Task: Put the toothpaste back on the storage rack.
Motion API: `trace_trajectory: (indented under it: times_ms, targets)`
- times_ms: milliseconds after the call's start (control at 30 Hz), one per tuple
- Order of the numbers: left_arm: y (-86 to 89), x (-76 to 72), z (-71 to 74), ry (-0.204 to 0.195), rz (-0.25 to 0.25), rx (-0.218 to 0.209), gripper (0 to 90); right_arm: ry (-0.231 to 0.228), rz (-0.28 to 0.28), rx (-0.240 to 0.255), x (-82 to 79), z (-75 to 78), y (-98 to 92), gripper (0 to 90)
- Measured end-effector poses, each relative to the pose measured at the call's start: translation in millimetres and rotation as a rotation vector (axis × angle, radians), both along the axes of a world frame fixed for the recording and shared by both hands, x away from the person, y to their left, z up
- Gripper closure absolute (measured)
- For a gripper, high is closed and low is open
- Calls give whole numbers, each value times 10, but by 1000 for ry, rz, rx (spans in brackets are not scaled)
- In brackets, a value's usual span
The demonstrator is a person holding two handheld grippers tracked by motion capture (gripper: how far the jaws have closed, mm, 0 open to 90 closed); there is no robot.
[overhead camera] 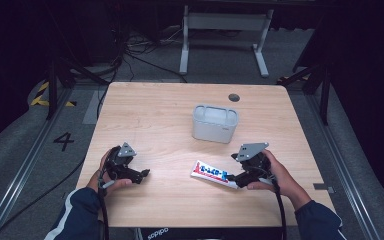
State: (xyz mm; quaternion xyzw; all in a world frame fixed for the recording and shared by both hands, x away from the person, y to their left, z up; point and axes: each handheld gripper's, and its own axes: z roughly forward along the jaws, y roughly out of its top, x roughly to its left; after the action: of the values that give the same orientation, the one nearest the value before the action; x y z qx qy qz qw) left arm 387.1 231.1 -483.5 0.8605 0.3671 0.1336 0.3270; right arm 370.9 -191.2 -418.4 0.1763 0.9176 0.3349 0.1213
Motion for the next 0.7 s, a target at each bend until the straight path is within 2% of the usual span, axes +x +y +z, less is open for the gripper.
trace_trajectory:
  times_ms: [467, 700]
  targets:
    - [0, 0, 1, -1, 1, 1, 2, 36, 82, -50, 52, -103, 373, 278]
    - [0, 0, 1, -1, 0, 1, 2, 59, 92, -67, 77, -167, 507, 289]
